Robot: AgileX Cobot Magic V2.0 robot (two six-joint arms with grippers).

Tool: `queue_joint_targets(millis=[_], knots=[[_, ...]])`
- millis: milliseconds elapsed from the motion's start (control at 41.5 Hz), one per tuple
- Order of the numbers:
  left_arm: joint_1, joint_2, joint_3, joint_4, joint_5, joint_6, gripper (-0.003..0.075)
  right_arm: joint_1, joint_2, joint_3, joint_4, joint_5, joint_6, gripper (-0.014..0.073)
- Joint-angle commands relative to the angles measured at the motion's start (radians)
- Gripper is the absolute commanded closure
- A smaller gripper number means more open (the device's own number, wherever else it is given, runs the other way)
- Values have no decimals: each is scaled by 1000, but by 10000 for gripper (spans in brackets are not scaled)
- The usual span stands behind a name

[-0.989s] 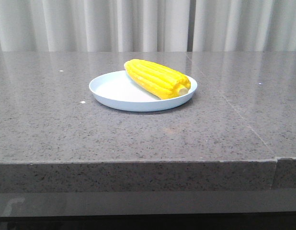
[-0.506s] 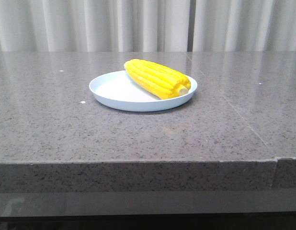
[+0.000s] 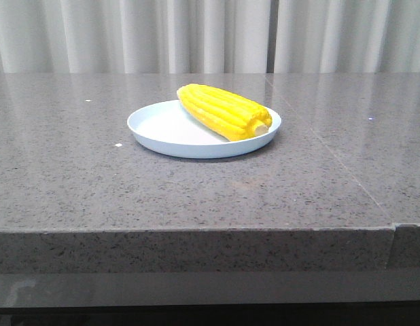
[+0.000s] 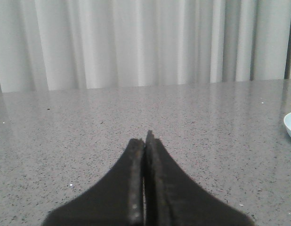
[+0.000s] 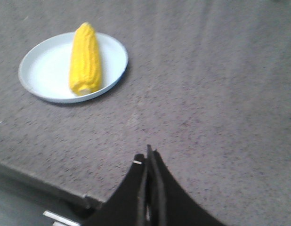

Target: Place corn on plate with both arms

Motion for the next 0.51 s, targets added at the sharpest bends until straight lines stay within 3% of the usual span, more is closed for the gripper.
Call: queue_joint_targets(millis=[0,217,482], knots=[[2,-19,2,-11,-84,-9,741,-100,-101,103,-7,-221,-2,662],[2,-19,2,-11,-84,-9,740,-255,-309,414,-6,-488,-2,662],[2,-19,2,-11,-84,-9,740,-277,-424,627,39,-658,-2,662]])
